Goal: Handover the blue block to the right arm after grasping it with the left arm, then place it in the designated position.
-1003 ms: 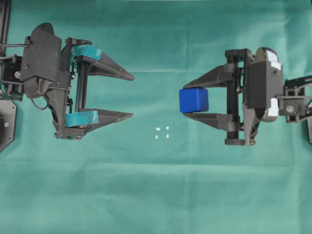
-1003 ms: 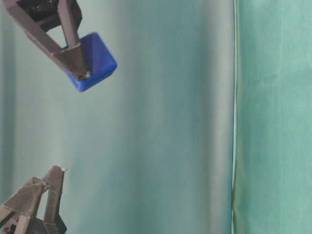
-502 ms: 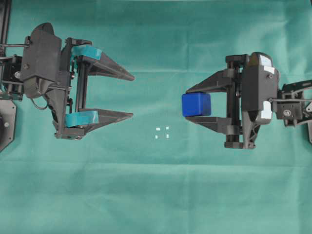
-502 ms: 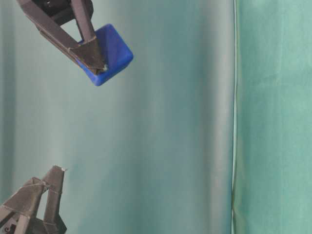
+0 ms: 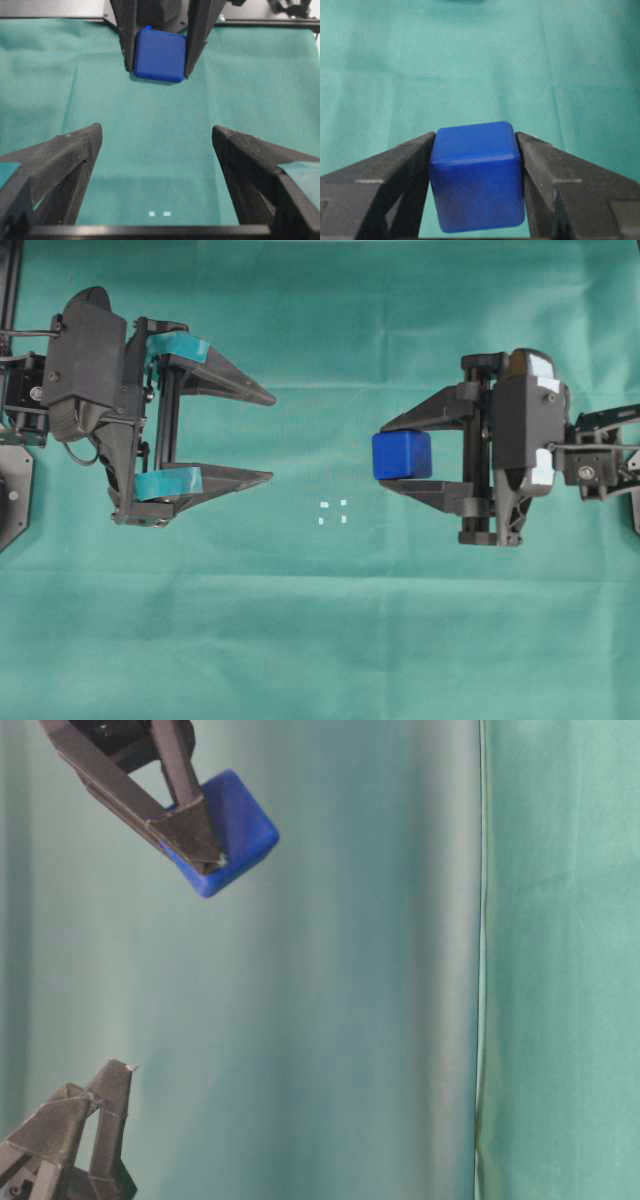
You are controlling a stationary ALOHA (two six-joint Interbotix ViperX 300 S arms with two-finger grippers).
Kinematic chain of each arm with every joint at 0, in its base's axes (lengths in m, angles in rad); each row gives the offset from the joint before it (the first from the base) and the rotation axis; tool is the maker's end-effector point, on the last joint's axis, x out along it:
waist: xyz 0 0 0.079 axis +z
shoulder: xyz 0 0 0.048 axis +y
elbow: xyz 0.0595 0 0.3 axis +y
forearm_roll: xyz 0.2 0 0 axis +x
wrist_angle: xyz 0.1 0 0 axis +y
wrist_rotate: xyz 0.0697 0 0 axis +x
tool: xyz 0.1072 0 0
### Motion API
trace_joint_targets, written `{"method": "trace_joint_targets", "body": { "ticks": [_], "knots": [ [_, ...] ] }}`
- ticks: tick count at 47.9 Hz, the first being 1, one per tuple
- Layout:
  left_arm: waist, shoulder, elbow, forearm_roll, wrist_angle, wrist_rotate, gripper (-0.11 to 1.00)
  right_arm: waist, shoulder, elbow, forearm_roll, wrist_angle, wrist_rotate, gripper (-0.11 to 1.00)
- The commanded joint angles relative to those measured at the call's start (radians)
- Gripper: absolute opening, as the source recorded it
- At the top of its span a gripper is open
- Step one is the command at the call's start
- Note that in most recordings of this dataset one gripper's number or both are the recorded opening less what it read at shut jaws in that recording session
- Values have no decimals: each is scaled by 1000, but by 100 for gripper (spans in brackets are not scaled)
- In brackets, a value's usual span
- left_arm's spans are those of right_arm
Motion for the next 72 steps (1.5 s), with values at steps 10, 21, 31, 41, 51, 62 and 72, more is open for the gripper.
{"method": "trace_joint_targets", "body": {
  "ticks": [10, 21, 31, 41, 51, 62, 72],
  "knots": [
    [2, -6, -18, 0, -11, 0, 99, 3, 89, -11, 2, -54, 5, 52],
    [-2, -5, -18, 0, -9, -2, 99, -23, 227, -12, 6, -170, 6, 52],
    [-6, -6, -17, 0, -9, -2, 99, -81, 365, -20, 21, -314, 26, 52],
    [-6, -6, -18, 0, -9, 0, 99, -101, 477, -43, 34, -436, 29, 52],
    [-6, -6, -17, 0, -8, 0, 99, -109, 574, -81, 58, -485, 29, 52],
    [-6, -11, -14, 0, -6, 0, 99, -117, 624, -100, 72, -497, 29, 52],
    [-6, -9, -12, 0, -3, 0, 99, -130, 643, -98, 72, -526, 28, 52]
  ]
}}
